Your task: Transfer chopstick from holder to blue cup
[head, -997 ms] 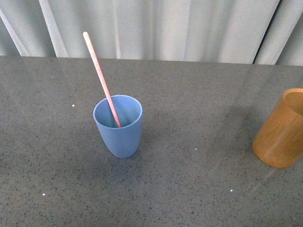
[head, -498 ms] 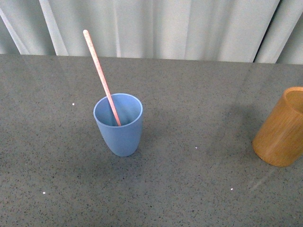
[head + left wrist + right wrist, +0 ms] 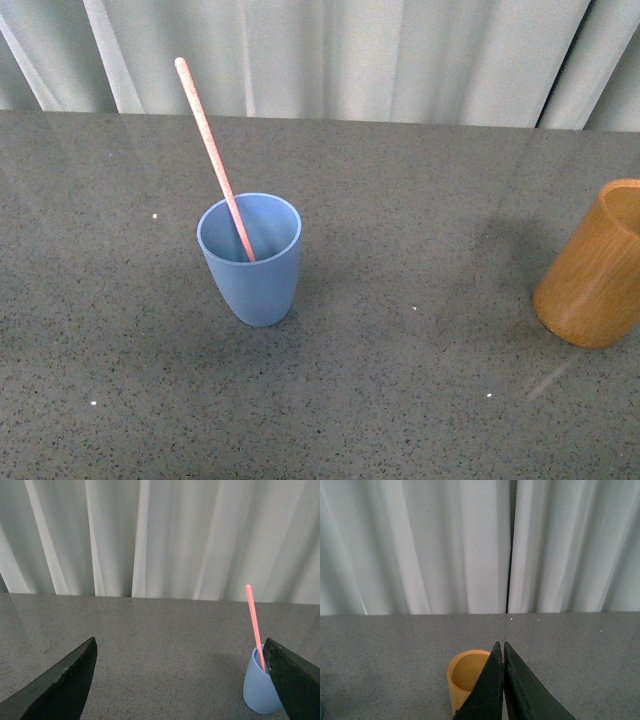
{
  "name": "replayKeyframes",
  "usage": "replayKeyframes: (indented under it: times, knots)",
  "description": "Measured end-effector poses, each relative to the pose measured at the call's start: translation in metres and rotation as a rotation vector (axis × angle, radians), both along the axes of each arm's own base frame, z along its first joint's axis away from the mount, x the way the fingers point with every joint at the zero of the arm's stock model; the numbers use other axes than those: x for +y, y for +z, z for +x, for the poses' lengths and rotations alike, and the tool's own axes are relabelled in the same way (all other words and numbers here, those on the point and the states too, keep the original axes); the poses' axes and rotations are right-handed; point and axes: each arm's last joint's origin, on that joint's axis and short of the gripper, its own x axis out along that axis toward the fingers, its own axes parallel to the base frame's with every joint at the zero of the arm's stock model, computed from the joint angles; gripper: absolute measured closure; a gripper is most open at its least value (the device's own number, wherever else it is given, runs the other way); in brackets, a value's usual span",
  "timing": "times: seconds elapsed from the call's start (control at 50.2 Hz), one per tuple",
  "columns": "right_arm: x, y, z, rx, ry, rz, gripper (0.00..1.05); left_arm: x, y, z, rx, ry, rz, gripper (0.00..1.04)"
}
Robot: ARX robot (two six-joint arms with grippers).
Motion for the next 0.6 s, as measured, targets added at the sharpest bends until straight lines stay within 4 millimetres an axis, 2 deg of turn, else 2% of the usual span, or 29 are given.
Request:
replayKeyframes:
  times: [0.159,0.419,0.598]
  knots:
    - [-0.0001,-0.0029,-0.01,0.008,-0.002,0.0,1.04,0.0,0.0,0.0,0.0,0.0,0.0,0.07]
    - [0.0,-0.0027,-0.0105,0.005,-0.002,0.0,1.03,0.0,0.0001,-0.0001,-0.001,0.0,0.0,0.07]
    - [-0.0001,-0.0027,-0.0105,0.005,-0.002,0.0,0.63,0.0,0.0001,-0.0001,-0.001,0.0,0.0,0.07]
